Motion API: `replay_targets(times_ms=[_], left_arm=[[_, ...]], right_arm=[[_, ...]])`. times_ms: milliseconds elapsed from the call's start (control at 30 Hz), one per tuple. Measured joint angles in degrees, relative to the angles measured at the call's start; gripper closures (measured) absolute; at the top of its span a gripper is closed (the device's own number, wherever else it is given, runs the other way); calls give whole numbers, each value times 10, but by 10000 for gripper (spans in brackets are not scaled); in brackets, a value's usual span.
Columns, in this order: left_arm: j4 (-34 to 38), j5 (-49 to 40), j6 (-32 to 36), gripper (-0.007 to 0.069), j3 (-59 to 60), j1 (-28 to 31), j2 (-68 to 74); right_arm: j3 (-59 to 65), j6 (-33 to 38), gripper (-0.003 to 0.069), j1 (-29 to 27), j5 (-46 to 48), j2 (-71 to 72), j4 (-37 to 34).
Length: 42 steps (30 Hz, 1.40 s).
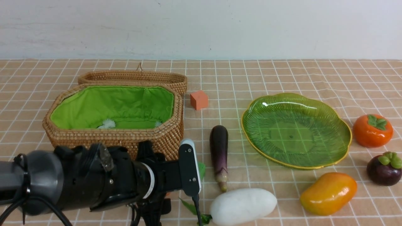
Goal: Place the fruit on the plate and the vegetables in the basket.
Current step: Grab a potato with your left arm and place it in the basket on the left
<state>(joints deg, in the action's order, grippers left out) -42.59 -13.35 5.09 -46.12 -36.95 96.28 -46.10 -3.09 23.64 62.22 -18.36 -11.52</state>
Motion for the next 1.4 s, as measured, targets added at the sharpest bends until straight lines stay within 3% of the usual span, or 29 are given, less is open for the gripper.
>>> replay_targets(times_ms=[300,500,833,1000,1100,1267,1400], left_arm=[[7,-68,-28,125,-1,-24,-12],[32,-124,-82,125,6,-85,-81],[39,-195,-91,125,-9,-96,-207],[-40,-222,-81,125,-95,-50,-250],[-52,-206,-46,125,-136,19,-222],[-48,-180,-9,126,-157,93,-139],[-48,-180,-6,126,-166,118,-92]], right_arm=[[0,1,571,0,0,0,0],[0,2,566,0,-2,0,0],[0,2,561,0,-48,0,-2],[0,14,560,0,-193,0,-52],[0,59,557,0,-261,0,-112],[0,125,554,0,-282,0,-182],[0,154,554,0,-277,0,-208]])
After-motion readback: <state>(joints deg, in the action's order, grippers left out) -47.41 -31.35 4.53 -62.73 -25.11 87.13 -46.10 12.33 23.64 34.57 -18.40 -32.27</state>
